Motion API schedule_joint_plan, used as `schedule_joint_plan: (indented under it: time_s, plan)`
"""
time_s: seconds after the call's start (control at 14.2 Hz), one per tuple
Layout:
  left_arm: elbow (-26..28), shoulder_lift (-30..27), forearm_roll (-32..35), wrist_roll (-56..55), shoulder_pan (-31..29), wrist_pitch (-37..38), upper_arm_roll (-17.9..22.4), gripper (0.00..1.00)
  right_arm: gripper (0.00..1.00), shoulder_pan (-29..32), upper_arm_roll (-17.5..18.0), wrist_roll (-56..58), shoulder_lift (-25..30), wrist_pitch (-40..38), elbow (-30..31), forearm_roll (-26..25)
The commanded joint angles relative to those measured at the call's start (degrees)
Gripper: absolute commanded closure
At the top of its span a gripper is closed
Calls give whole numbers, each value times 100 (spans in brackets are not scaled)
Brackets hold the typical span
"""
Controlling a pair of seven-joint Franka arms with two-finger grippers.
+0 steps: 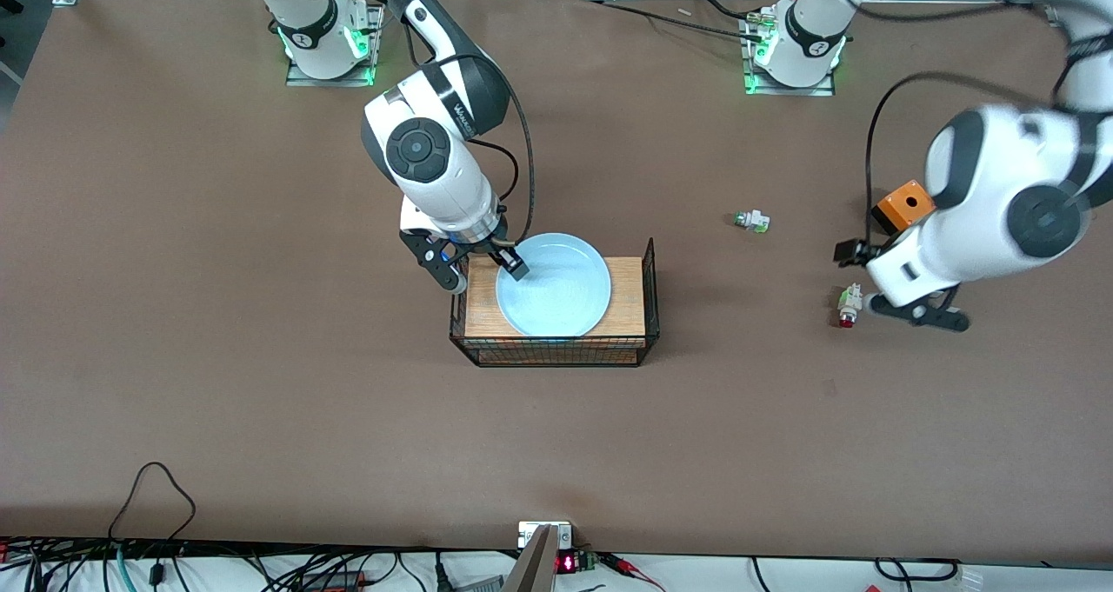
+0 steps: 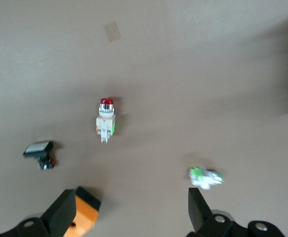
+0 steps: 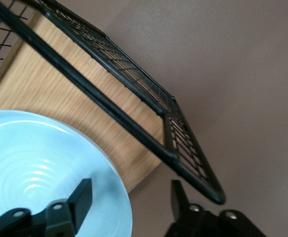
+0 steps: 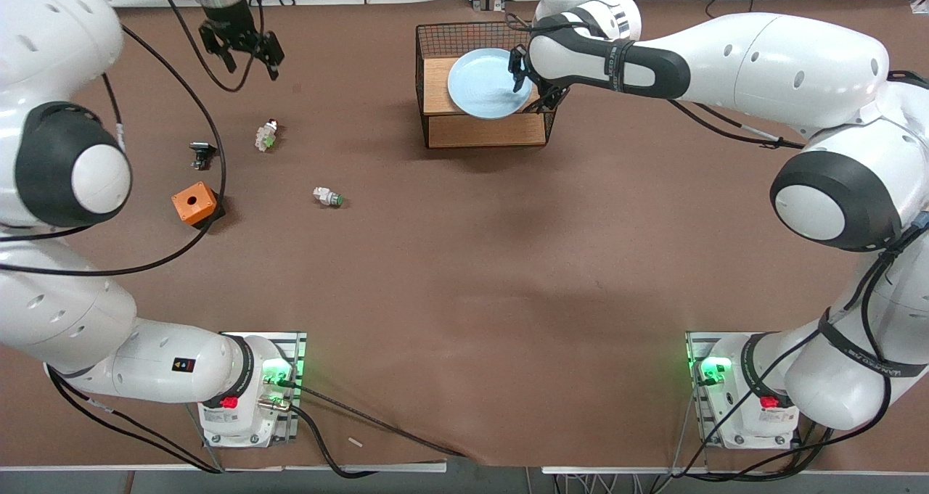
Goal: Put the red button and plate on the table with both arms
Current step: 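Set the button on the table while the right gripper grips the plate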
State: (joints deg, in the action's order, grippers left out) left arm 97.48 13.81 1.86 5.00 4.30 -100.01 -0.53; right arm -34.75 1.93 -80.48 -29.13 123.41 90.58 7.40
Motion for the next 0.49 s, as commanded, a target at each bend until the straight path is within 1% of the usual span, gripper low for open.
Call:
schedule_joint_plan:
  time_s: [0.0,0.07,0.14,0.21,0.28,0.35,0.42]
  plan:
    - [-107,-684,-72,-236,-500,316,-440,0,46,-41,-26,-30,-58,25,-76,-2]
    - [-106,-869,-72,-219,-517,307,-440,0,55,-41,-26,6,-58,25,-76,-10]
    - [-89,-1037,-89,-210,-570,281,-414,0,68,-32,-26,41,-58,25,-76,-10]
    - [-45,-1177,-281,-192,-588,263,-370,0,79,-32,-26,67,-58,25,-76,-2]
    - [-27,-1248,-457,-227,-571,150,-300,0,87,-23,-26,76,-58,25,-76,16]
    - [51,-1275,-450,-236,-518,-77,-256,0,95,-14,-26,76,-58,25,-76,33]
    - [295,-1389,-459,-236,-500,-210,-246,0,100,-6,-26,76,-58,25,-76,42]
